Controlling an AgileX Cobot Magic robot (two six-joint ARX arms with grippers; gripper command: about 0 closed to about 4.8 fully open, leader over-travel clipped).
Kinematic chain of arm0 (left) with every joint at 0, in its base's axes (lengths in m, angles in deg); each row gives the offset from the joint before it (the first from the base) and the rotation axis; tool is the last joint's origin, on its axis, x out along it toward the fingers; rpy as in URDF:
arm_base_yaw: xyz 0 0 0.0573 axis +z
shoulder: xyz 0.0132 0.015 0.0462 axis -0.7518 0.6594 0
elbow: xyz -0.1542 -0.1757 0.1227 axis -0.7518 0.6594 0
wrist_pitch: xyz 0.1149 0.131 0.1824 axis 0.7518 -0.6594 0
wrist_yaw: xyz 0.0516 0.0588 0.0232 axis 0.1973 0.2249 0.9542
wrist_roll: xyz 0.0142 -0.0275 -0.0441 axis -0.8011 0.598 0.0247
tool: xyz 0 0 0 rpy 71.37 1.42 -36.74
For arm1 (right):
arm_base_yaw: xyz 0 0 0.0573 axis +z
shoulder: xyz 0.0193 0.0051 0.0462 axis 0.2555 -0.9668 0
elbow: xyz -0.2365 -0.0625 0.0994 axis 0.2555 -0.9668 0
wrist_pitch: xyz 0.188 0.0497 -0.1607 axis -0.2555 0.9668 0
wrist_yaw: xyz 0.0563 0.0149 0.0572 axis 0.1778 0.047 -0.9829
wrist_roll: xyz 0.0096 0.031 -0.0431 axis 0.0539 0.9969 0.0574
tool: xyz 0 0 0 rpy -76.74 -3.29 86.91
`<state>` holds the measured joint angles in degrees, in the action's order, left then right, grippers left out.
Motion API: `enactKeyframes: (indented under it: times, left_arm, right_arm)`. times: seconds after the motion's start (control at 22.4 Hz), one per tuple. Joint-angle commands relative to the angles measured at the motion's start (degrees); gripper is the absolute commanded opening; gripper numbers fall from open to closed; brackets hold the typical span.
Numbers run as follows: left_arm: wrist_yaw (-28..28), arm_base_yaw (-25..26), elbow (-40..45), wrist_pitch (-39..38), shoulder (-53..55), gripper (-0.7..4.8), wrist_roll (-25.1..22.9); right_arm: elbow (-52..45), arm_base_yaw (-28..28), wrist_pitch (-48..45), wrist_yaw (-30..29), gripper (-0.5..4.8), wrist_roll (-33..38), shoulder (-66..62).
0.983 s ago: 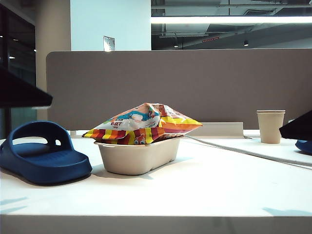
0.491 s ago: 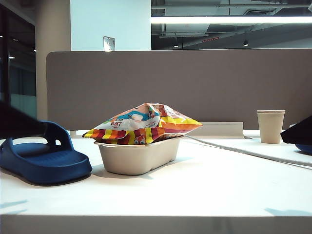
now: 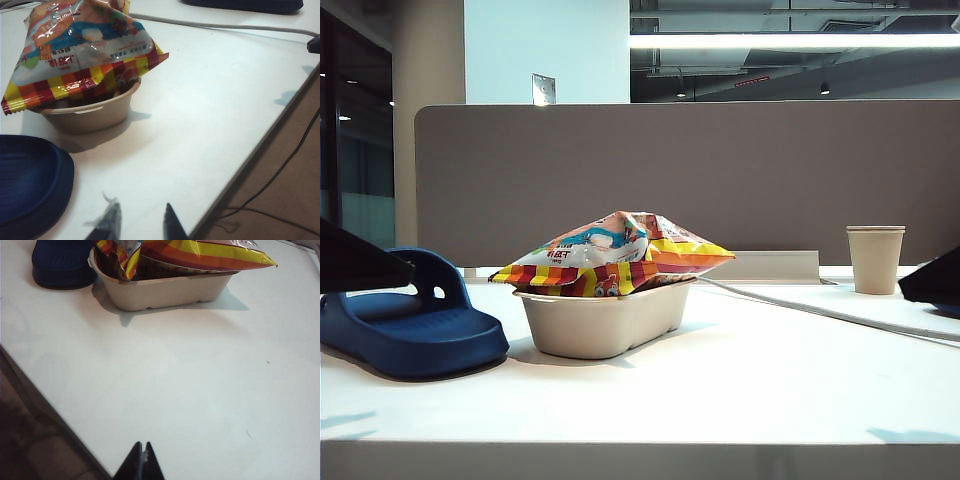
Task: Pick up a bag of chips and put them in the box.
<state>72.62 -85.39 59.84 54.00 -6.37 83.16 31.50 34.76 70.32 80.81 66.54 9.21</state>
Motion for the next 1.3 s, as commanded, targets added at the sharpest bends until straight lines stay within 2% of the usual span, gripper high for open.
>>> enactKeyframes:
  times: [0.04,0.76,0.94,1.03,1.3]
  left_arm:
    - [-0.1,-0.1,-0.1,0.8,0.0,1.11,0.2]
    - [-0.1,0.0,-0.1,0.8,0.0,1.11,0.0]
    - [-0.1,0.3,-0.1,-0.2,-4.1,1.11,0.0]
    - [-0.6,2.3,-0.1,-0.2,-6.5,1.11,0.0]
    - [-0.2,17.0,-0.1,-0.2,-11.0,1.11,0.0]
  right_arm:
    - [-0.1,0.0,-0.2,-0.1,-0.01,-0.1,0.0]
    - [0.0,0.1,-1.1,-0.1,0.0,0.2,0.0]
    - [0.0,0.1,-1.1,0.0,0.0,0.2,0.0]
    - [0.0,0.1,-1.1,-0.1,0.0,0.2,0.0]
    - [0.0,0.0,-1.2,0.0,0.0,0.2,0.9]
